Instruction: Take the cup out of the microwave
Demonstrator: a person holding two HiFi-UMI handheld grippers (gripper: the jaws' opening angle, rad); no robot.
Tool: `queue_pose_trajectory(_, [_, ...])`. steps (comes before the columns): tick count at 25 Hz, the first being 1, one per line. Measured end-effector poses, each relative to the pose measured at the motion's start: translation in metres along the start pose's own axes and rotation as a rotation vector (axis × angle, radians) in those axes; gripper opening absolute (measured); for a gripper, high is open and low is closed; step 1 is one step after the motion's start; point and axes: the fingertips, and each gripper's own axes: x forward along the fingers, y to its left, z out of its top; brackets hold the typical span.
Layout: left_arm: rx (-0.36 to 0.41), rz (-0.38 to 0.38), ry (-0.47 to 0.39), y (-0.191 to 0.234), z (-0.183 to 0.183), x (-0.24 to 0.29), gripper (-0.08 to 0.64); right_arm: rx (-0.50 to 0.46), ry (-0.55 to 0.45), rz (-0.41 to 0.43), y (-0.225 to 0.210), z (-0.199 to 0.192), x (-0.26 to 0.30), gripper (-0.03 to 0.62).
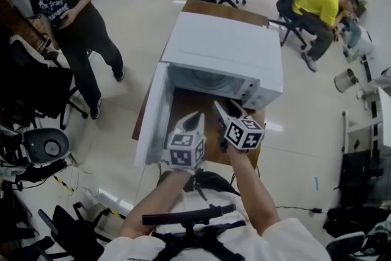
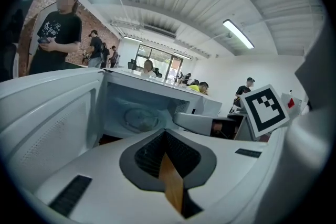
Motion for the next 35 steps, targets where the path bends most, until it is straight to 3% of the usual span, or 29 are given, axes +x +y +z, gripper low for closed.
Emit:
queue_pose_trajectory(6, [-0.011,0.032,-0.001,0.005,0.003,0.009,-0.011,-0.011,0.017,-0.015,-0.012,0.002,0.036,0.357])
queue_pose_trajectory(18, [-0.049,0.101,0.015,0.042,0.009,0.039,-0.011,-0.095,0.054,-0.09,-0.04,-0.001,0.099,0.44])
queue_pose_trajectory(24, [-0.054,0.076,0.028,0.048,0.011,0.054,-0.011,-0.177,0.068,-0.144,-0.053,-0.002,0.135,0.511])
queue_pose_trajectory(35, [-0.087,0.086,0.02,0.064,0.012,0.046,-0.011,-0.229,0.079,-0.208,-0.065,-0.006,0.178,0.518])
